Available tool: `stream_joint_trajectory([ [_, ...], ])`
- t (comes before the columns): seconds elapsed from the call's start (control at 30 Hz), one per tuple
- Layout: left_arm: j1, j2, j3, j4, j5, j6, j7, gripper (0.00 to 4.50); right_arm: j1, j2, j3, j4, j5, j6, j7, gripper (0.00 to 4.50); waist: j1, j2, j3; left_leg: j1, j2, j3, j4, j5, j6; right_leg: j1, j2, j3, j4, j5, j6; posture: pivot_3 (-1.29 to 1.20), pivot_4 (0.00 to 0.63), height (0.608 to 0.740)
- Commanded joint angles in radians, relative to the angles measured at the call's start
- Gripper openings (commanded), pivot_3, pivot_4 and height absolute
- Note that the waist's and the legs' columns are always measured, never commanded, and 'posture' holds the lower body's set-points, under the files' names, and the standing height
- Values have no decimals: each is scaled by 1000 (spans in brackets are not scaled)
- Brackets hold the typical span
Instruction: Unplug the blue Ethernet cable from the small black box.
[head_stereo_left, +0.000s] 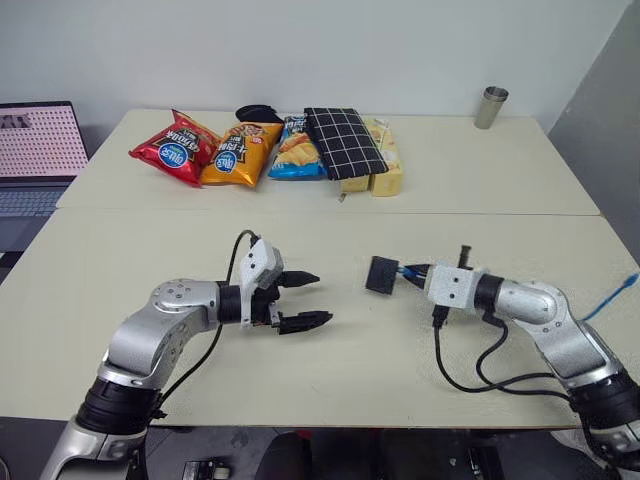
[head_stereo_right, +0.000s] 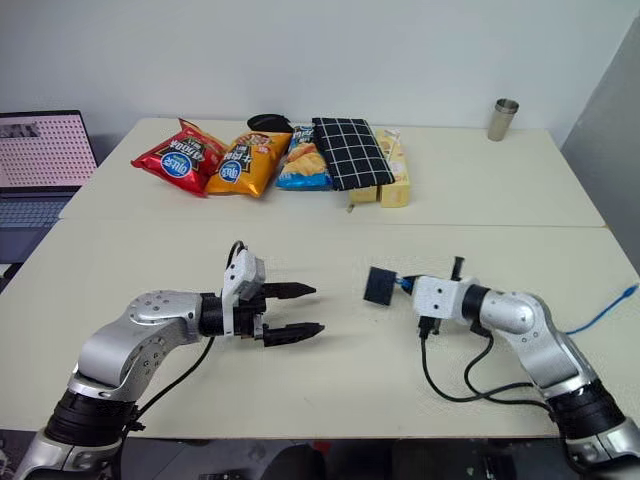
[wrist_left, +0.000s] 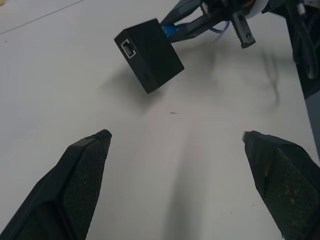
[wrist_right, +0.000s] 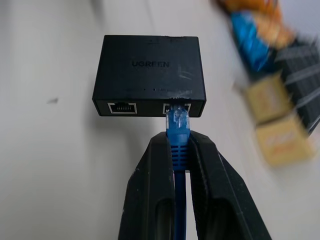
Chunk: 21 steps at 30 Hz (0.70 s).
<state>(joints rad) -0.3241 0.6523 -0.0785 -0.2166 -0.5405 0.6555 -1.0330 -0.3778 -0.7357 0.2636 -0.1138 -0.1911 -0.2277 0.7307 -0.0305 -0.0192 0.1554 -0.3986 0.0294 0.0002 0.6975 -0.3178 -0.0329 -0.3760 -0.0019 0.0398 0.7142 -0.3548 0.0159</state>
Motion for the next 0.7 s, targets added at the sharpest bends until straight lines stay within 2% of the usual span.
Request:
stream_joint_trajectory([
  [0.03,-29,-28,49,-9,-86,70,13,4500,-51,19,14,-23,-38,-151,-18,134,1,0,0,0,0,0,0,0,0,0,0,0,0,0,0,0,150,740],
  [0.2,-61,-81,88,-7,-168,148,59,4500,-94,51,19,-11,-49,-246,-26,134,1,0,0,0,0,0,1,0,0,1,-1,0,0,0,0,0,150,740],
  [0.37,-67,-92,82,-7,-180,161,63,4500,-109,70,18,-16,-42,-281,-21,134,-1,0,0,0,0,0,1,0,0,1,-1,0,0,0,0,0,150,740],
  [0.43,-70,-102,88,-7,-194,163,65,4132,-111,76,19,-18,-40,-282,-14,134,0,0,0,0,0,0,1,0,0,1,-1,0,0,0,0,0,150,740],
  [0.47,-71,-104,89,-6,-197,165,66,4111,-111,78,19,-18,-40,-284,-12,134,0,0,0,0,0,0,1,0,0,1,-1,0,0,0,0,0,150,740],
  [0.5,-72,-105,90,-5,-200,167,63,3763,-112,81,19,-18,-38,-282,-9,134,0,0,0,0,0,0,1,0,0,1,-1,0,0,0,0,0,150,740],
  [0.53,-73,-105,90,-5,-201,168,62,3676,-112,83,19,-19,-37,-282,-8,134,0,0,0,0,0,0,1,0,0,1,-1,0,0,0,0,0,150,740],
  [0.7,-71,-106,85,-5,-196,162,63,2462,-113,93,19,-21,-35,-285,-8,134,0,0,0,0,0,0,1,0,0,1,-1,0,0,0,0,0,150,740],
])
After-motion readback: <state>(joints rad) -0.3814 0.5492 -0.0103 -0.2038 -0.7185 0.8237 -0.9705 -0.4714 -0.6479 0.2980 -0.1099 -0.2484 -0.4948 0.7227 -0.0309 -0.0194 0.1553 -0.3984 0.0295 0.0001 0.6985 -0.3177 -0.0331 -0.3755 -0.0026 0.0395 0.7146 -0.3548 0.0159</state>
